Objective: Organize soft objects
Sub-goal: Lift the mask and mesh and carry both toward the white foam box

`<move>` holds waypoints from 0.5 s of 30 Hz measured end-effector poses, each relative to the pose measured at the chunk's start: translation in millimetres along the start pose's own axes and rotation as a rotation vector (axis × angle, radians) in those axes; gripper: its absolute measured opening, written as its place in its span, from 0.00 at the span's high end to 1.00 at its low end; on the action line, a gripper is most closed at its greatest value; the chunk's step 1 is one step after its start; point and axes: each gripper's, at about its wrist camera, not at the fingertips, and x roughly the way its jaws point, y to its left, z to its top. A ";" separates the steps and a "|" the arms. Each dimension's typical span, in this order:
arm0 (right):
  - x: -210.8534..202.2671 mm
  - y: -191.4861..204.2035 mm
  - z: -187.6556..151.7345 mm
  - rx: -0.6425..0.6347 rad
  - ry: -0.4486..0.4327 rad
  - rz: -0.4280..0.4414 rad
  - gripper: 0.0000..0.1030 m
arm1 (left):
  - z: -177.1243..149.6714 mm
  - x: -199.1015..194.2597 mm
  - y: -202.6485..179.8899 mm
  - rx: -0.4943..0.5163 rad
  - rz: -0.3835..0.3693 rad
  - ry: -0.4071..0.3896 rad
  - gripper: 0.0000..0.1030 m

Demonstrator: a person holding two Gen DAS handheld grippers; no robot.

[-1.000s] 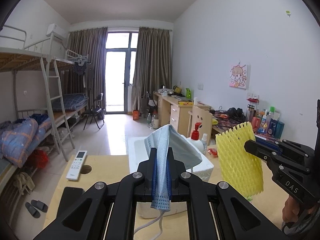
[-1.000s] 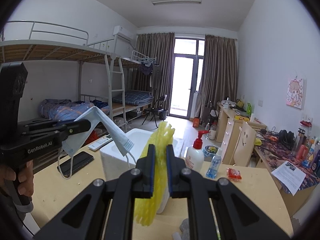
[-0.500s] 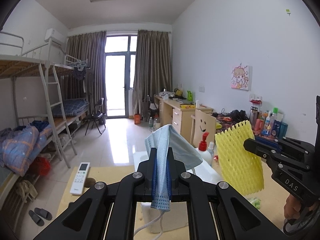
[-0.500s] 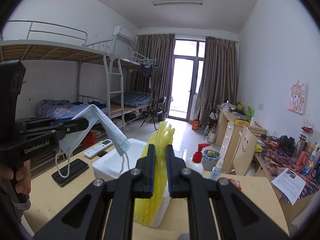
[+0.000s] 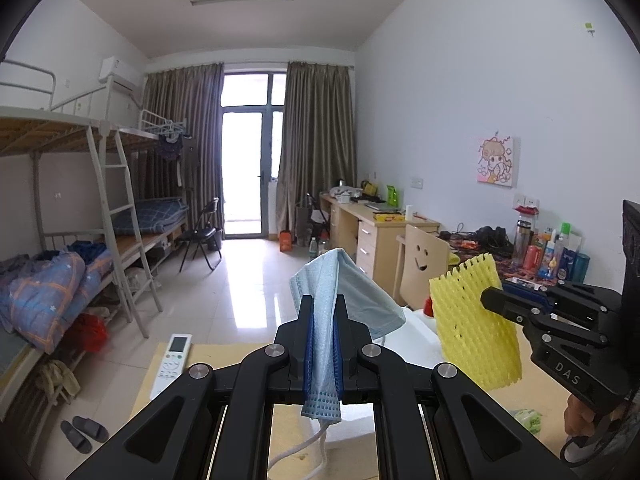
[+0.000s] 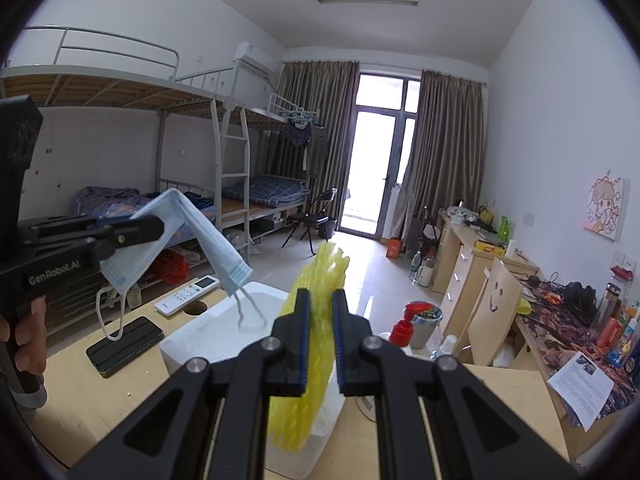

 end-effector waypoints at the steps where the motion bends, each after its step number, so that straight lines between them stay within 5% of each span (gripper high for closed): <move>1: 2.6 0.5 0.4 0.001 0.000 0.004 0.87 | 0.1 -0.6 0.6 0.000 0.002 -0.001 0.92; 15: 28.5 7.5 6.1 -0.003 0.023 0.079 0.87 | -3.0 -7.5 14.7 -0.017 0.076 0.006 0.92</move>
